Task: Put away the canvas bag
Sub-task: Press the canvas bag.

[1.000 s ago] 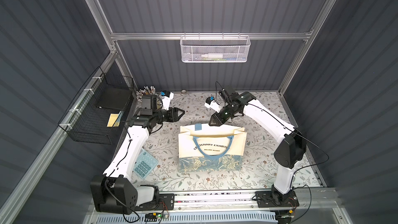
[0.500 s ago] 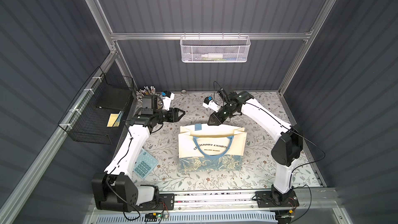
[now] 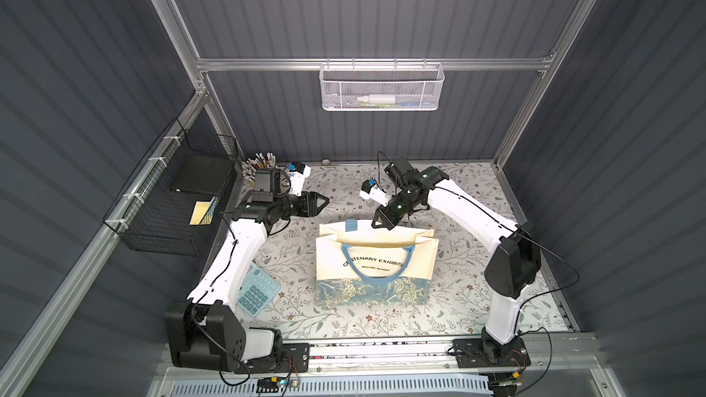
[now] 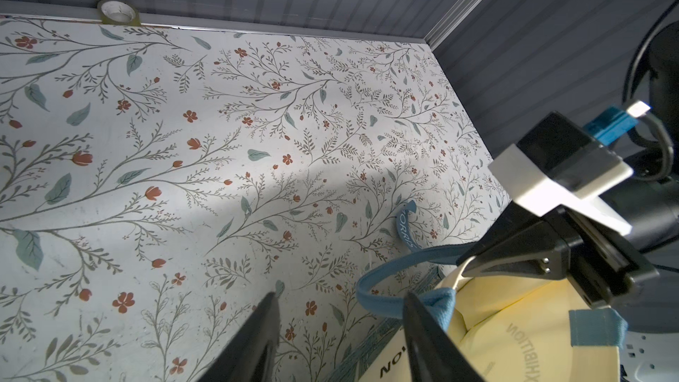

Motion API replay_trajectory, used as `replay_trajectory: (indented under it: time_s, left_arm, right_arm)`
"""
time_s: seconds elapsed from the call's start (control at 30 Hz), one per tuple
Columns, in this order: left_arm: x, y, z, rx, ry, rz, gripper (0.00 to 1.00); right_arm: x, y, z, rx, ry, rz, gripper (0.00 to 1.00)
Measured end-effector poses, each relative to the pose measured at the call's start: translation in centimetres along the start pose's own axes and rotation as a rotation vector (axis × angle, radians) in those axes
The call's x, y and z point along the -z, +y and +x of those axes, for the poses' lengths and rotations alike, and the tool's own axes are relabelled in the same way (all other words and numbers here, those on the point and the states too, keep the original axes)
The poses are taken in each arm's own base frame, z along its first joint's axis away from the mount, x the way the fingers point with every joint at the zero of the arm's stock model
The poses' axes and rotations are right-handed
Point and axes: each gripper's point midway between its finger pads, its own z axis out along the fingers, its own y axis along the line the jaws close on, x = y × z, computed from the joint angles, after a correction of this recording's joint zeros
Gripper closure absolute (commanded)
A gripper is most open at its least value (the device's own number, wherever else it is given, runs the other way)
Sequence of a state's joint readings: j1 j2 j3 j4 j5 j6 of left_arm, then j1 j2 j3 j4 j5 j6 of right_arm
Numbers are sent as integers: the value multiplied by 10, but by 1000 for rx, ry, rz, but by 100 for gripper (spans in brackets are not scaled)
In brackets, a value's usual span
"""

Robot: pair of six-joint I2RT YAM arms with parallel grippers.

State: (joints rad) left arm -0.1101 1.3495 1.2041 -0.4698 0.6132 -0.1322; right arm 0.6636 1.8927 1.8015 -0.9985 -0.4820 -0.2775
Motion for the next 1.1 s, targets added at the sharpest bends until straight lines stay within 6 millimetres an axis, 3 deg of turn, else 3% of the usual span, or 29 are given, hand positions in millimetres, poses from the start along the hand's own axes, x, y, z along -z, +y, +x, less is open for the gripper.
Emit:
replay_trajectory:
  time_s: [0.2,0.43,0.53,0.93,1.1]
  left_arm:
    - [0,-1,-1,-2,0,3,45]
    - [3,-4,-10,-16,-20,5,42]
    - [3,-6,-10,-18,-21,18,41]
    - [9,-30,-11,-103,-27,136,38]
    - [9,-37,-8,-181,-20,184,30]
  right_arm:
    - [17,-12,-3,6,-16,154,100]
    - [65,-10,-19,46,-156,324,100]
    - [77,-10,-24,52,-190,360,100]
    - [51,-33,-17,30,-127,403,100]
    - [51,-38,-16,34,-125,414,100]
